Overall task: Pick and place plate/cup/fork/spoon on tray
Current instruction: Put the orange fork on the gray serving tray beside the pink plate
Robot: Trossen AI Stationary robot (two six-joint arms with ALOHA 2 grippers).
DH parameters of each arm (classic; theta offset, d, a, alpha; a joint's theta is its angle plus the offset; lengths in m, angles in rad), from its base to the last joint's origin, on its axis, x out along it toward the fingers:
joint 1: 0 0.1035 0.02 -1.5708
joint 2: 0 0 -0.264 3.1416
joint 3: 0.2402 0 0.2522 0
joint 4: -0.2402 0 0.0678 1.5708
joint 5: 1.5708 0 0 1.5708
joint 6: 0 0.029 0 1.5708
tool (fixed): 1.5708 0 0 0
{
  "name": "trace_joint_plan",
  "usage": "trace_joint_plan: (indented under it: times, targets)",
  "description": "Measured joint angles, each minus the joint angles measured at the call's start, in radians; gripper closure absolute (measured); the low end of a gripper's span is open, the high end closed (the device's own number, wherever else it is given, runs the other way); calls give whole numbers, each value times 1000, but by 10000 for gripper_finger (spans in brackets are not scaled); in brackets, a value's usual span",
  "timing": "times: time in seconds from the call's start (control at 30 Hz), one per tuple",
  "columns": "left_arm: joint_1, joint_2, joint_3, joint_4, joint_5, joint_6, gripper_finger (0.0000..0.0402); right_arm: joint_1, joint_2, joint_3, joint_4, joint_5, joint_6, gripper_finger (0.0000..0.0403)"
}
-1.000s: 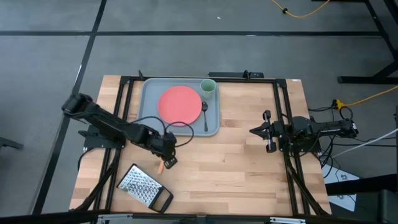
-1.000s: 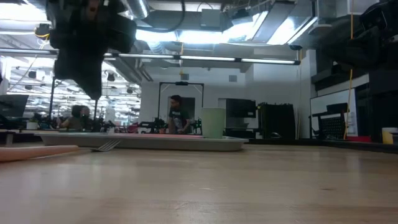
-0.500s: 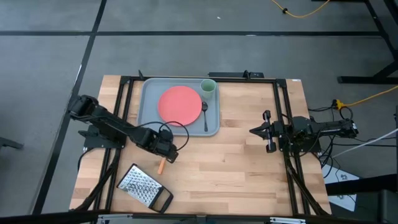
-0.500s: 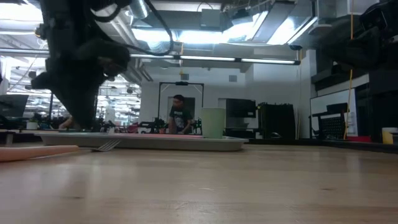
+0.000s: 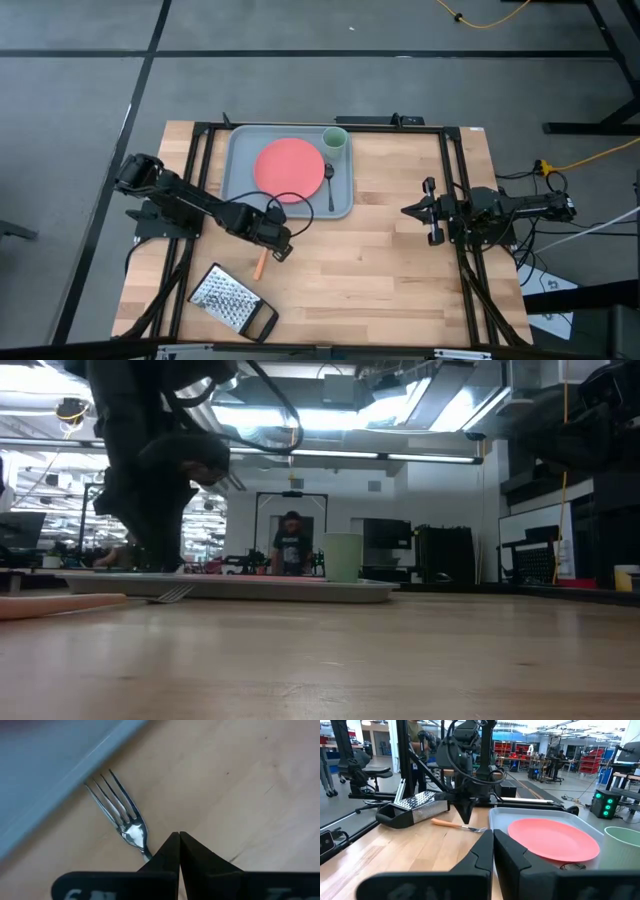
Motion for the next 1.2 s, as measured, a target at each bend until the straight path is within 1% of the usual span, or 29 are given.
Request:
trace_joint_plan:
  times: [0.1, 0.2, 0.23, 0.33, 0.43, 0.57, 0.67, 0.8, 0.87, 1.03, 1.13, 1.2]
  targets:
    - [13, 0, 0, 28, -30, 9, 401, 0, 0, 0, 0, 0, 0, 386]
    - [19, 0, 0, 89, -64, 75, 401, 0, 0, 0, -1, 0, 0, 386]
    - [18, 0, 0, 95, -74, 75, 401, 0, 0, 0, 0, 0, 0, 385]
    - [-5, 0, 0, 71, -99, 12, 386, 0, 0, 0, 0, 0, 0, 386]
    - [-45, 0, 0, 32, -116, -75, 356, 0, 0, 0, 0, 0, 0, 386]
    - [-96, 0, 0, 8, -95, -204, 316, 0, 0, 0, 0, 0, 0, 386]
    - [-137, 0, 0, 6, -83, -243, 296, 0, 0, 0, 0, 0, 0, 386]
    - [-181, 0, 0, 77, -28, -317, 292, 0, 0, 0, 0, 0, 0, 386]
    - [-193, 0, 0, 118, -4, -330, 292, 0, 0, 0, -1, 0, 0, 386]
    - [-199, 0, 0, 211, 3, -332, 292, 0, 0, 0, 0, 0, 0, 386]
    - [-201, 0, 0, 224, 8, -362, 292, 0, 0, 0, 0, 0, 0, 386]
    - [-201, 0, 1, 188, 13, -416, 292, 0, 0, 0, 0, 0, 0, 386]
